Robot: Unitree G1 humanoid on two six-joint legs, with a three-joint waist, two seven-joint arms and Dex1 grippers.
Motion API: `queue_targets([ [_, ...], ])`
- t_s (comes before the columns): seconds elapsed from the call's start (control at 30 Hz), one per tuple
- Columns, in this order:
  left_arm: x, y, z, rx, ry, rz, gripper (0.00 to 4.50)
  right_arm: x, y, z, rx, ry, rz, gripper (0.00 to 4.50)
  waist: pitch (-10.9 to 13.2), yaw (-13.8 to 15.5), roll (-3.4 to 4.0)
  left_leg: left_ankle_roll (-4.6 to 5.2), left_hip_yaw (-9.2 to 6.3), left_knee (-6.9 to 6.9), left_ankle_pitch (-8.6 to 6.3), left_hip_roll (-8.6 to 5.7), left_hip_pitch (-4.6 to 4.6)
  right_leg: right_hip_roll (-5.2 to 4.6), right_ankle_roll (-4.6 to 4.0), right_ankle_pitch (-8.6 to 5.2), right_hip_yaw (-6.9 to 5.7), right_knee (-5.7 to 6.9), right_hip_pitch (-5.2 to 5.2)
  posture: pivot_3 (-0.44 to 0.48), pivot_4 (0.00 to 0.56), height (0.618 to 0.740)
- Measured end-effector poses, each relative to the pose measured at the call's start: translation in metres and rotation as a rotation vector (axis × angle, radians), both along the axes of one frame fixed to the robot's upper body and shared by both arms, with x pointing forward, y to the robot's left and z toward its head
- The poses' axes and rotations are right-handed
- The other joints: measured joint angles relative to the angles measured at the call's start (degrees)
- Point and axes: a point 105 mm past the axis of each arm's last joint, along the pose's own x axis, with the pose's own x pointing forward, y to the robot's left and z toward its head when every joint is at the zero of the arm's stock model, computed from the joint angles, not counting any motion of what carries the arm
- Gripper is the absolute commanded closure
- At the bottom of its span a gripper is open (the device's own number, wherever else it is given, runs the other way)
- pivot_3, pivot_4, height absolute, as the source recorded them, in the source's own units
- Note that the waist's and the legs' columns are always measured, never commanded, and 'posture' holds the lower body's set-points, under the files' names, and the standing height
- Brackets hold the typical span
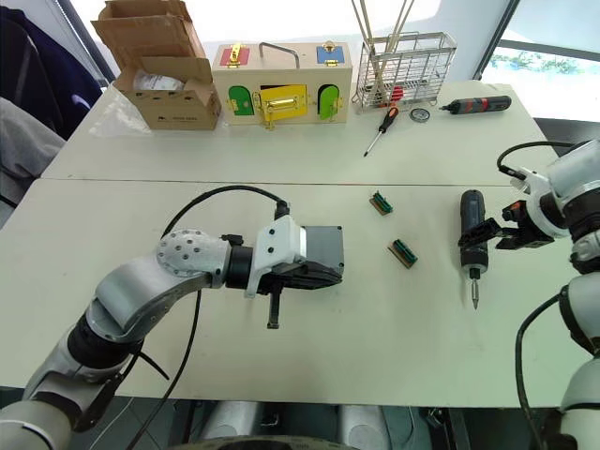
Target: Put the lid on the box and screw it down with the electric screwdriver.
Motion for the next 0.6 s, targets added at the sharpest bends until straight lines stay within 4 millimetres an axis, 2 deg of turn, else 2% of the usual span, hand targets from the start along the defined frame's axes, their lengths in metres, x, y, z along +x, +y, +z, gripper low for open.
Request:
queue_targets([
  [0.13, 0.002, 0.000, 0.000, -0.001, 0.002, 0.024, 4.50, 0.003, -0.004, -0.014, -0.044, 0.027, -0.012, 0.05, 0.0, -0.2, 0.00, -0.01, 0.01, -0.01, 0.00, 0.00, 0.00, 0.00, 0.00, 0.00, -0.01, 0.01, -0.01, 0.000, 0.150, 0.740],
  [0.23, 0.003, -0.001, 0.000, -0.006, -0.001, 0.032, 4.50, 0.008, -0.006, -0.021, -0.091, 0.027, 0.008, 0.80, 0.0, -0.2, 0.00, -0.04, -0.01, -0.01, 0.02, 0.01, 0.01, 0.01, 0.00, 0.00, -0.04, 0.02, -0.01, 0.000, 0.150, 0.740],
  [0.4, 0.005, 0.001, -0.002, -0.001, 0.002, 0.049, 4.50, 0.010, -0.011, -0.024, -0.158, 0.026, 0.096, 2.58, 0.0, -0.2, 0.00, -0.04, -0.02, 0.00, 0.02, -0.02, 0.00, 0.00, 0.00, 0.00, -0.05, 0.01, 0.01, 0.000, 0.150, 0.740],
  [0.6, 0.005, 0.002, -0.002, 0.001, 0.002, 0.053, 4.50, 0.011, -0.012, -0.028, -0.163, 0.024, 0.106, 2.66, -0.1, -0.2, -0.13, -0.05, -0.06, 0.01, 0.02, -0.01, 0.22, 0.01, 0.00, 0.00, -0.08, 0.00, 0.28, 0.000, 0.150, 0.740],
])
